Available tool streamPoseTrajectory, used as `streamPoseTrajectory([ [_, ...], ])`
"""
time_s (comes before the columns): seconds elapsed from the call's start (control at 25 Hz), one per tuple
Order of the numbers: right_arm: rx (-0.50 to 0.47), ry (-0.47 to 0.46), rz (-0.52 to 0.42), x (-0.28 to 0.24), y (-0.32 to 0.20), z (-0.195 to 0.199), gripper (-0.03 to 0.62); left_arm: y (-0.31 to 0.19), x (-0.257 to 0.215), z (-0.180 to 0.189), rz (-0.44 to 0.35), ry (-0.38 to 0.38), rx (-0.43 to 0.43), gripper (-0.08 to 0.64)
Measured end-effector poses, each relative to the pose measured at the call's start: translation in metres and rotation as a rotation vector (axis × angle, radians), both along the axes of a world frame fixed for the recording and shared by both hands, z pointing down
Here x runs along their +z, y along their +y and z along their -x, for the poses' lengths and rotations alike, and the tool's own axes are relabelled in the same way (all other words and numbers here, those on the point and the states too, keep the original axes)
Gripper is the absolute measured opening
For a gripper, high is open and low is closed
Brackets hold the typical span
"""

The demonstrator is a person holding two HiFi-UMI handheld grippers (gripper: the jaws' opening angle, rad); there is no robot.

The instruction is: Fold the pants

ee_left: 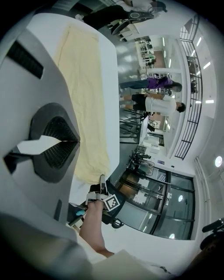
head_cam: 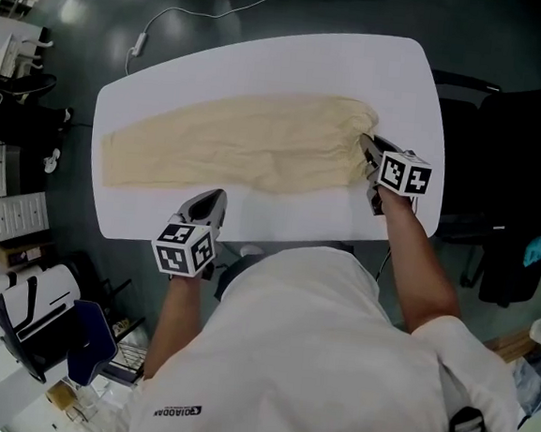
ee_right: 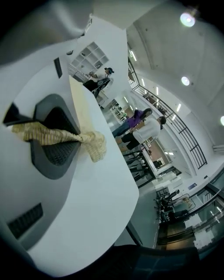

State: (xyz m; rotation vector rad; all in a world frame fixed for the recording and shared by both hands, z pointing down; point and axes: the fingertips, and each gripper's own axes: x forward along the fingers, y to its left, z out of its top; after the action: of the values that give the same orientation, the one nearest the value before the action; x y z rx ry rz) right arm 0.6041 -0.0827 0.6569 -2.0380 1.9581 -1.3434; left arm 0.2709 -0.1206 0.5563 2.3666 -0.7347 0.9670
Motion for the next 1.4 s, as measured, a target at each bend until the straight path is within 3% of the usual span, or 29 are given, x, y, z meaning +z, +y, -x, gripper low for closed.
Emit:
streamPoseTrajectory([
  [0.24, 0.03, -0.051, -0.116, -0.055, -0.009, 0.047, 0.058, -0.001, -0.02, 0.031, -0.039, 0.039, 0.029, 0.028],
  [0.68, 0.023, -0.071, -0.231, -0.123, -0.038, 0.133, 0.059, -0.027, -0.05, 0.138, -0.132, 0.143, -0.103, 0.028],
  [0.92, -0.035, -0.049, -0.259, -0.153, -0.057, 0.19, 0.059, -0.029, -0.062, 0.198, -0.157, 0.194, -0.157, 0.028],
  [1.4, -0.061, -0.126, -0.34, -0.194, -0.083, 0.301, 0.058, -0.019, -0.059, 0.33, -0.179, 0.213, -0.27, 0.028],
])
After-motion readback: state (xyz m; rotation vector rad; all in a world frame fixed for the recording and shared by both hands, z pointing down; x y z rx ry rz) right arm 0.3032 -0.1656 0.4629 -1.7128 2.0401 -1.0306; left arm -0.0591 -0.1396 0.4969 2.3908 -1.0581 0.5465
